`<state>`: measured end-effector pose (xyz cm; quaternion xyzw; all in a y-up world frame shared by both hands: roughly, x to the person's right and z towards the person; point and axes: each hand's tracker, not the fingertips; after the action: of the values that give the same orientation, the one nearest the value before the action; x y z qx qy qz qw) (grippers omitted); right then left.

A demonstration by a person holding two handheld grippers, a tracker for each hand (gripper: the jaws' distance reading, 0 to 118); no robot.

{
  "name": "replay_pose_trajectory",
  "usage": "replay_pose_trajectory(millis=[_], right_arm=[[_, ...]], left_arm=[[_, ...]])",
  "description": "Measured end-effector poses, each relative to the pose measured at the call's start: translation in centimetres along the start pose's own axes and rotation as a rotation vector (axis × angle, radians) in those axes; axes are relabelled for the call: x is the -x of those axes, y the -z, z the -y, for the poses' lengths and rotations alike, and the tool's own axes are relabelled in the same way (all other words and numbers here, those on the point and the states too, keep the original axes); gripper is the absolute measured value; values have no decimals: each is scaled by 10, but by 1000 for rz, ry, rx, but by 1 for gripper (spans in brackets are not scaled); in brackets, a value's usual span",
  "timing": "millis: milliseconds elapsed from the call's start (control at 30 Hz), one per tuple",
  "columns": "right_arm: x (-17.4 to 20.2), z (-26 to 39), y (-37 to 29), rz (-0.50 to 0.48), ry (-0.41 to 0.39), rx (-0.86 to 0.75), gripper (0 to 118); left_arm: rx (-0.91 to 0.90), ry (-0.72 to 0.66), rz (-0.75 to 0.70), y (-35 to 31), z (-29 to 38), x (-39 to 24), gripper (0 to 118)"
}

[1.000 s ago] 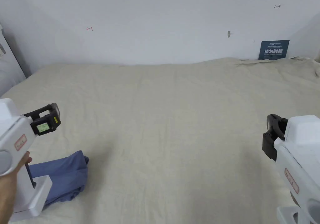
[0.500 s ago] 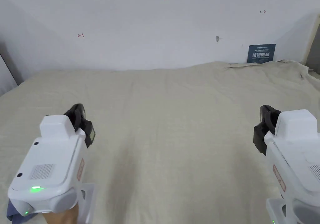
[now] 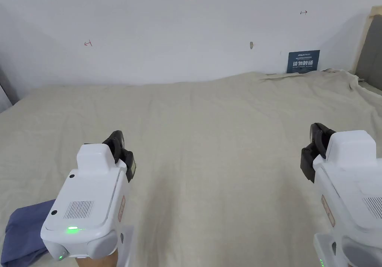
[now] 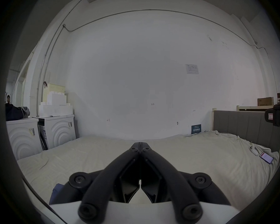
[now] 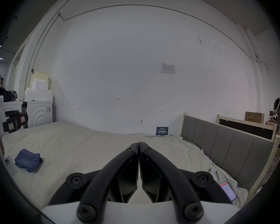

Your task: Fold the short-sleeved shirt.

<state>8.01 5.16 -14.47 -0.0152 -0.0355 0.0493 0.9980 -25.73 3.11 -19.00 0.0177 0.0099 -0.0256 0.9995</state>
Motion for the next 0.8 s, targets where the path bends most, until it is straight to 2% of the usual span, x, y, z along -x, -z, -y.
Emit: replay_pose_trajectory(millis=[800], right_arm=[[-2,0,-2,7,-8,3,0]], left_arm=[[15,0,14,0,7,-7,0]])
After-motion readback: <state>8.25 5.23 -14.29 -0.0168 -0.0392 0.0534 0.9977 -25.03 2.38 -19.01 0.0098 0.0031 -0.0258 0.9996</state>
